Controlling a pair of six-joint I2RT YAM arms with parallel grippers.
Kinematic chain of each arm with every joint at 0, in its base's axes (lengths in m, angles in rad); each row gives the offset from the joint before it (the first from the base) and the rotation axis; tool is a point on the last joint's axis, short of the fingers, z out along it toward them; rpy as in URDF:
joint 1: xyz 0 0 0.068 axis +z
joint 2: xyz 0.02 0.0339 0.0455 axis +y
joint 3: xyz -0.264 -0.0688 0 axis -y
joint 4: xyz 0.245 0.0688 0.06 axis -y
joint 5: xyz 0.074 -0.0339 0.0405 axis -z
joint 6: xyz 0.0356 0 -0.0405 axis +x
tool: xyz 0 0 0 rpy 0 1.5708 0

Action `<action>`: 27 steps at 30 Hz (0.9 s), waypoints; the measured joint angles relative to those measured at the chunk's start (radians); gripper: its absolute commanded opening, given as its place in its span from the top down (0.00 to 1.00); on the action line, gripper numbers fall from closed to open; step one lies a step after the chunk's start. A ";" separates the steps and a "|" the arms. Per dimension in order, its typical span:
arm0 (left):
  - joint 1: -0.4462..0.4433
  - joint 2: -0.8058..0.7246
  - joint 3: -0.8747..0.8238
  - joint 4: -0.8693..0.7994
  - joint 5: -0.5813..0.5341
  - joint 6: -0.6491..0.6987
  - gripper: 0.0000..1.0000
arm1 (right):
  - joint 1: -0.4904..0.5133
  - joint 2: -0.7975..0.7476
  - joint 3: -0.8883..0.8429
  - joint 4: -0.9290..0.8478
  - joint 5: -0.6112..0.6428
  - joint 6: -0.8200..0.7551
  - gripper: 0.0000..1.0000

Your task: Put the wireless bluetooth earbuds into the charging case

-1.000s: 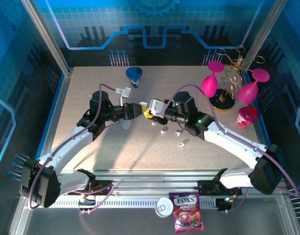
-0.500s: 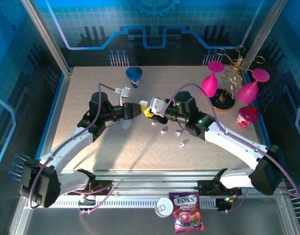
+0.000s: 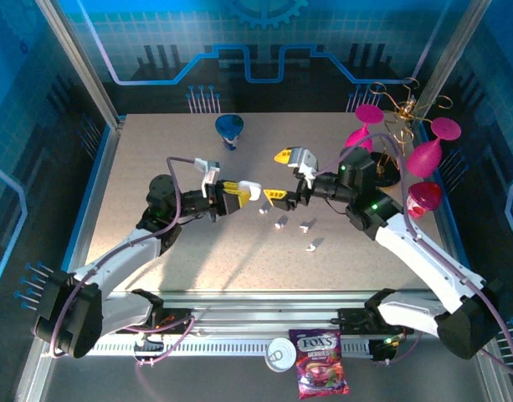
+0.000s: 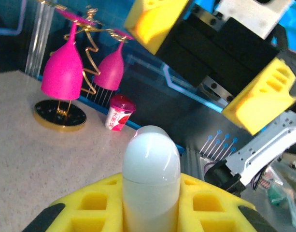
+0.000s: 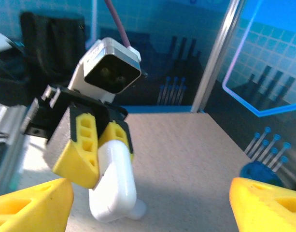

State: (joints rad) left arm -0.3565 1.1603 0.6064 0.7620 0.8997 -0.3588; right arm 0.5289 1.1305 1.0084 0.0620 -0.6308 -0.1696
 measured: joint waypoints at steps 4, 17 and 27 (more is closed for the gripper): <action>-0.001 -0.006 0.015 0.016 0.035 0.052 1.00 | 0.000 0.027 0.018 -0.008 -0.041 0.056 0.18; -0.024 -0.045 0.015 0.031 0.059 0.100 1.00 | 0.010 0.084 0.075 -0.033 0.005 0.123 0.17; -0.026 -0.045 0.015 0.045 0.055 0.100 1.00 | 0.062 0.094 0.097 -0.079 0.001 0.043 0.16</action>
State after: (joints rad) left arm -0.3828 1.1152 0.6216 0.8074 0.9543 -0.2588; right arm 0.5911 1.2243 1.1053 -0.0170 -0.6296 -0.1265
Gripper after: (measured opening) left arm 0.225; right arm 0.843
